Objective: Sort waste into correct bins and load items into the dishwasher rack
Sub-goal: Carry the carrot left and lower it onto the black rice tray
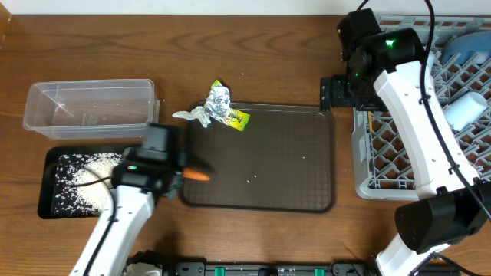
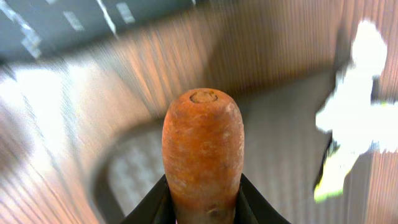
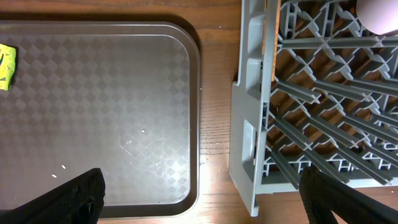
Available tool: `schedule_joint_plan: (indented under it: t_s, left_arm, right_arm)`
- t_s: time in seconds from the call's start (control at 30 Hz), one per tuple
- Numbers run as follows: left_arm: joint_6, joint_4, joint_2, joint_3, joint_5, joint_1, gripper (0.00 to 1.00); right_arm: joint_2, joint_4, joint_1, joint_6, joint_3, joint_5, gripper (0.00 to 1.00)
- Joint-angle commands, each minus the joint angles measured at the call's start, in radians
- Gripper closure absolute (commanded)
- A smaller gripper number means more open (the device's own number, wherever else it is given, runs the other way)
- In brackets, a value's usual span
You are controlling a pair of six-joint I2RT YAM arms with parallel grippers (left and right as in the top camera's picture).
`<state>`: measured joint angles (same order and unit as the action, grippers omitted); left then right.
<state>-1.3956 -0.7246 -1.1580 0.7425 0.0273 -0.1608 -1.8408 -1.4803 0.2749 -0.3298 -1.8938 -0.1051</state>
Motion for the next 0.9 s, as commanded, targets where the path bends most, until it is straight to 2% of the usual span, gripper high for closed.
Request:
schedule_joint_plan:
  t_s: [0.0,0.33,0.57,0.77,0.8,0.87]
  left_arm:
    - [0.146,-0.027,0.031,-0.005,0.017,0.126,0.73]
    - [0.262,-0.008,0.037,-0.005,0.015,0.436,0.72]
    - [0.403,0.092,0.034,-0.005,0.016,0.645,0.71]
    - [0.435,0.146,-0.019,-0.005,0.053,0.762,0.7]
    - [0.435,0.153,-0.036,-0.005,0.052,0.772,0.66]
    - [0.435,0.18,-0.081,-0.005,0.052,0.78,0.65]
  right_arm:
    - [0.01,-0.001,0.002,-0.014,-0.002,-0.007,0.01]
    - [0.01,-0.001,0.001,-0.014,-0.002,-0.007,0.01]
    - [0.01,-0.001,0.001,-0.014,-0.002,-0.007,0.01]
    - [0.01,-0.001,0.002,-0.014,-0.002,-0.007,0.01]
    - [0.01,-0.001,0.002,-0.014,-0.002,-0.007,0.01]
    - [0.01,-0.001,0.002,-0.014,-0.002,-0.007,0.01]
